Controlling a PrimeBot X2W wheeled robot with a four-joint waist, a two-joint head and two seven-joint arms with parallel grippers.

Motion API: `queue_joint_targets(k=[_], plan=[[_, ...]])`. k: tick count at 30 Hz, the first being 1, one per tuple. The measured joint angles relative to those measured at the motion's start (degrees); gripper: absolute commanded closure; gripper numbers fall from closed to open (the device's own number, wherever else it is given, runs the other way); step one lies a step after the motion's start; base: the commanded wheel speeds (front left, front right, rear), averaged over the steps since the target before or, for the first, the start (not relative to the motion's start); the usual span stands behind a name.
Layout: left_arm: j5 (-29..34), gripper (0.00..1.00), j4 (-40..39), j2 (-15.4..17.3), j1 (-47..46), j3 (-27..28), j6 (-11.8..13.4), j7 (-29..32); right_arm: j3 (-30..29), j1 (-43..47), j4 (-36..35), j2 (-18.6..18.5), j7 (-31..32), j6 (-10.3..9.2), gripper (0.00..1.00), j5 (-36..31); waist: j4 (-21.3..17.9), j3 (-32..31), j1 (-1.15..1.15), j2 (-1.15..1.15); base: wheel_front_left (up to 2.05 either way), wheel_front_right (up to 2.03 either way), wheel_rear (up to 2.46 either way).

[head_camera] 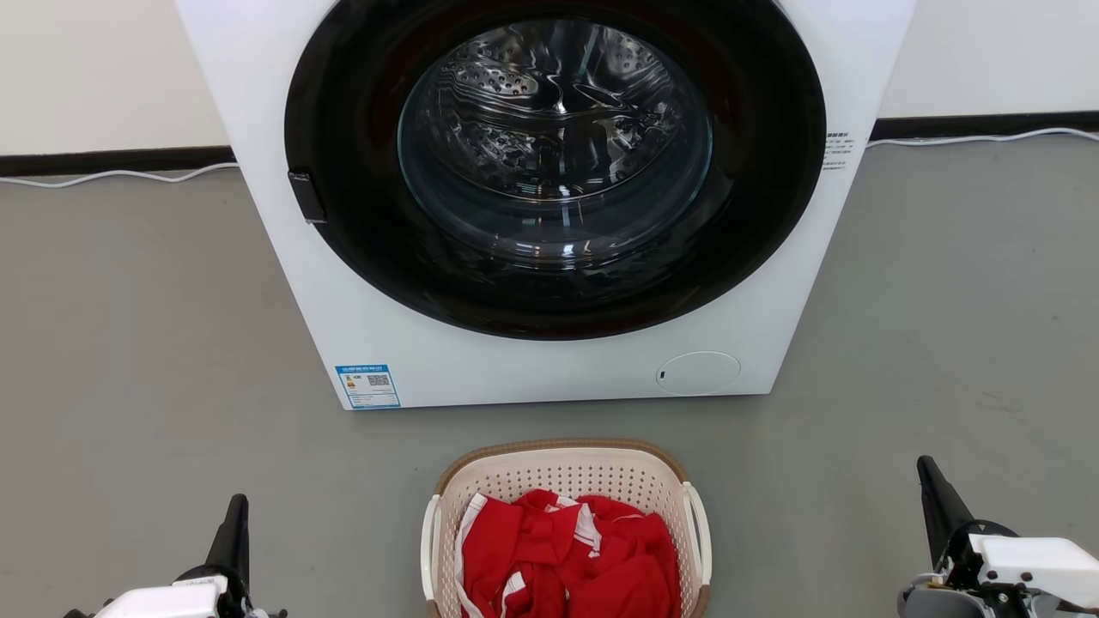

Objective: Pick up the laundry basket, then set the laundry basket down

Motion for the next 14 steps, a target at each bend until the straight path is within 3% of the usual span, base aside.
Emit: queue_joint_targets(k=[14], plan=[[0.0, 1.0, 0.0, 0.0, 0.0, 0.0, 0.0, 0.0, 0.0, 0.0, -0.01, 0.0, 0.0, 0.0, 1.0, 0.0, 0.0, 0.0, 0.0, 0.0, 0.0, 0.0, 0.0]])
